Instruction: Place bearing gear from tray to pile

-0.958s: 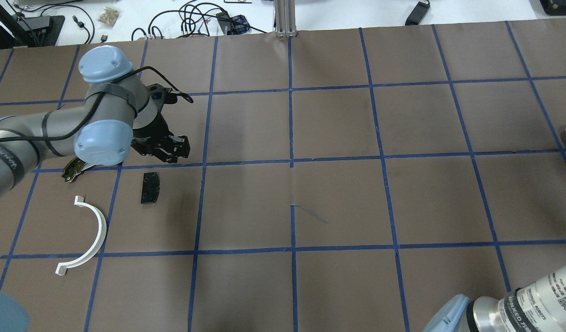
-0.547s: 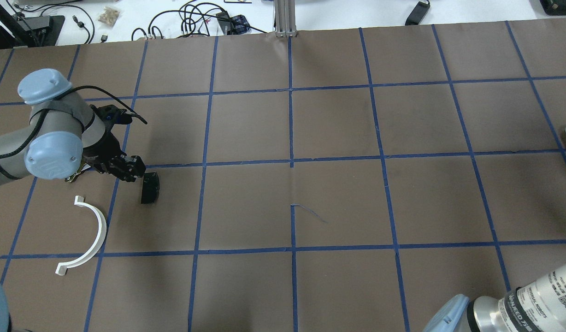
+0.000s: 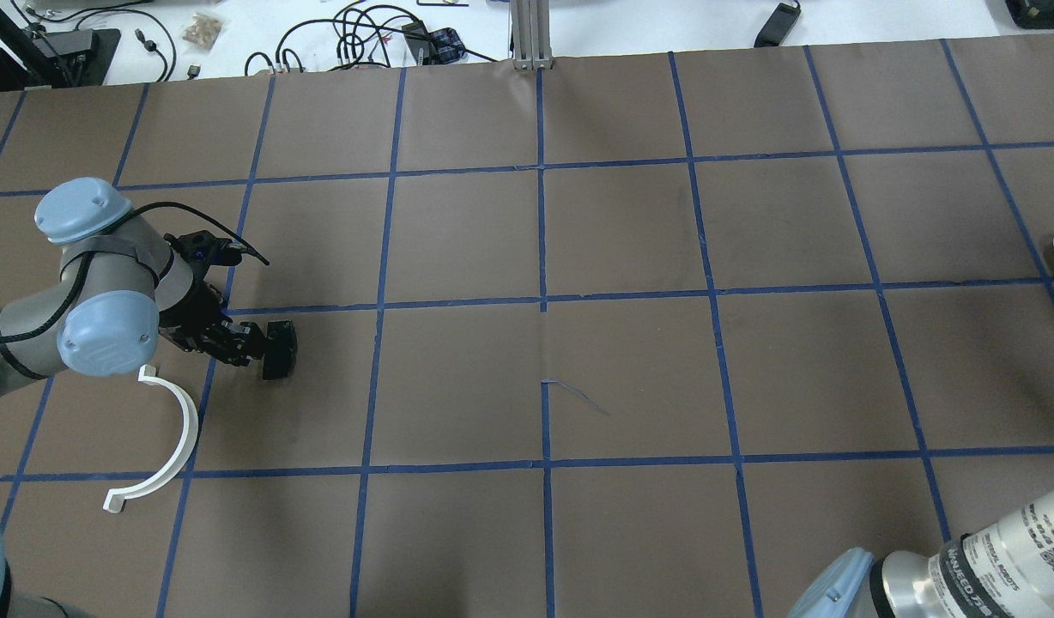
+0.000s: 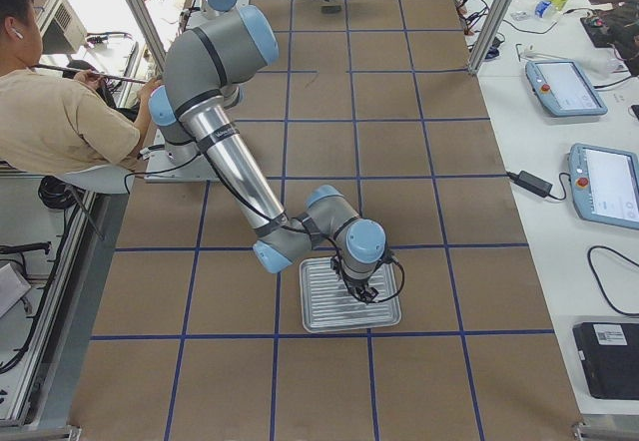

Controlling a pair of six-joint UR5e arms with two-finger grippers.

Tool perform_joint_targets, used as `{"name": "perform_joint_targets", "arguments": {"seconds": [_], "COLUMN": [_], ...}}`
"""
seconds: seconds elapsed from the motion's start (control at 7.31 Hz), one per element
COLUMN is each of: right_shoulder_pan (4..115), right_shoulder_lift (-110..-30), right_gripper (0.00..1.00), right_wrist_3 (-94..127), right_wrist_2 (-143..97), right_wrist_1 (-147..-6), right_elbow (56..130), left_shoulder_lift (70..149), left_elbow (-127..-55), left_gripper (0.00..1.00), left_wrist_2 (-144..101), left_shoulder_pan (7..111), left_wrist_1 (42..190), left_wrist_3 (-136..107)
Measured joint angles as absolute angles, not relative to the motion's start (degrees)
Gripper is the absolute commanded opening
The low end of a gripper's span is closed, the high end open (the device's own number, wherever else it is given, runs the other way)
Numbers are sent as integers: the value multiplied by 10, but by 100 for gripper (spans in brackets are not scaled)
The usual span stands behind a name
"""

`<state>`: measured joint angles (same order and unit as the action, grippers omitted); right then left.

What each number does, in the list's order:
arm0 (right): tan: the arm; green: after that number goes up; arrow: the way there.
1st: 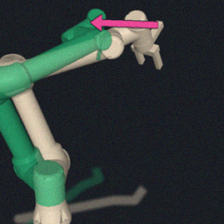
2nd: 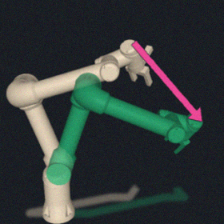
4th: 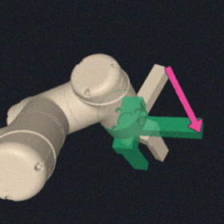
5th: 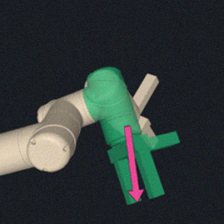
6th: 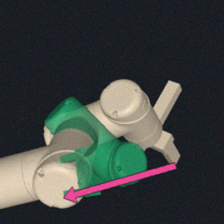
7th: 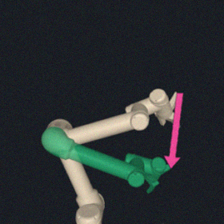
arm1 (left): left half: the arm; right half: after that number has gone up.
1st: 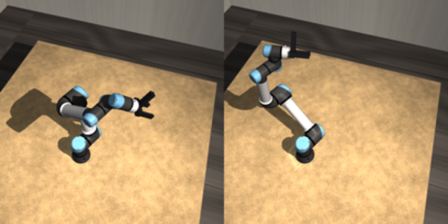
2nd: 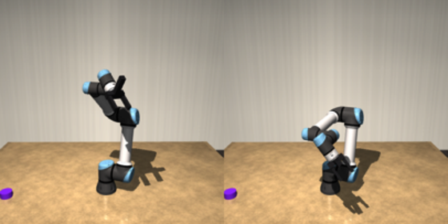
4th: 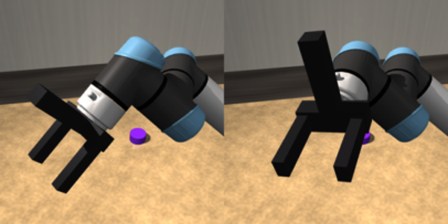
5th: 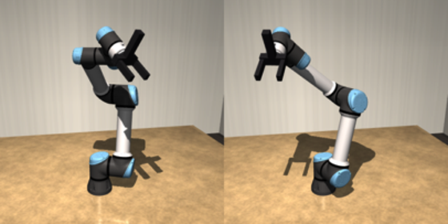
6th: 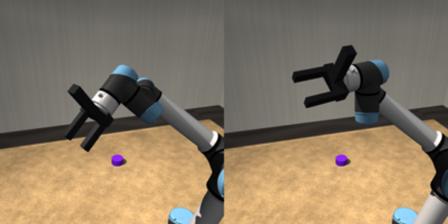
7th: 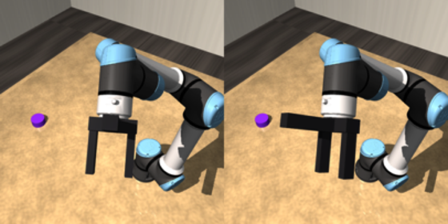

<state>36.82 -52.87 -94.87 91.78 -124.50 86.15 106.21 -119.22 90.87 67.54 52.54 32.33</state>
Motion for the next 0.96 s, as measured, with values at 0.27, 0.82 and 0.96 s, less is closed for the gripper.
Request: {"name": "perform_joint_targets", "arguments": {"seconds": [0.27,0.82,0.96], "right_shoulder_pan": [368,368,368], "right_shoulder_lift": [-524,-521,-521], "right_gripper": [65,12,3], "right_wrist_3": [-946,-941,-941], "right_wrist_2": [918,919,921], "right_wrist_1": [-1245,-1244,-1244], "right_elbow": [861,860,860], "left_shoulder_lift": [1065,1033,1021], "left_elbow": [-1194,-1151,-1107], "left_gripper": [100,100,100], "left_wrist_2": [910,907,904], "left_shoulder_pan": [675,688,697], "left_wrist_1": [523,584,656], "left_wrist_3": [324,311,293]}}
